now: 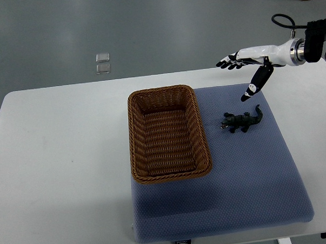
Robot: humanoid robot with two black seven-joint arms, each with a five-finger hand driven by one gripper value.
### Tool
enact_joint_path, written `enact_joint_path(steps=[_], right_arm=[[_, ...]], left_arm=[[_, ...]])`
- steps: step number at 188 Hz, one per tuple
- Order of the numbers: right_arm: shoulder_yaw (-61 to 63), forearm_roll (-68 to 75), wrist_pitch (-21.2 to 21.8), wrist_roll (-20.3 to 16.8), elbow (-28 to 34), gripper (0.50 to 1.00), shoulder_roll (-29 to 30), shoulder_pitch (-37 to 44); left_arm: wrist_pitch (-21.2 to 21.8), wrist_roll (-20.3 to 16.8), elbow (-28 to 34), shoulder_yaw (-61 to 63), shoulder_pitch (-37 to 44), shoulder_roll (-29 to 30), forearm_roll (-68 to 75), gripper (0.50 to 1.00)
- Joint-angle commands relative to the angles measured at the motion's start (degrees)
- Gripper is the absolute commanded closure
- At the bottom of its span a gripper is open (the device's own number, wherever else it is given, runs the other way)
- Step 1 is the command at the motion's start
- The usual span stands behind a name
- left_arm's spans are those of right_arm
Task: Place crocodile in brown basket with right hand
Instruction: 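Lower the open right hand down onto the dark green toy crocodile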
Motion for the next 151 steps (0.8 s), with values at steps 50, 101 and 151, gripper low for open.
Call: enact_joint_path(steps=[50,101,151], right_arm=[[-2.3,-2.4,-4.2,-6.7,3.6,0.534,0.1,-5.1],[-2.1,-2.4,-7.6,-7.9,3.6,0.536,0.6,-7.8],[-1.3,-2.4,-10.9,-8.6,3.3,0.536,3.1,-10.7]], left_arm=[[0.0,0.0,0.1,0.0,0.0,0.0,0.0,0.500],[0.0,0.1,0.1,0.0,0.0,0.0,0.0,0.500],[0.1,0.1,0.1,0.0,-0.1,0.0,-0.1,0.500]])
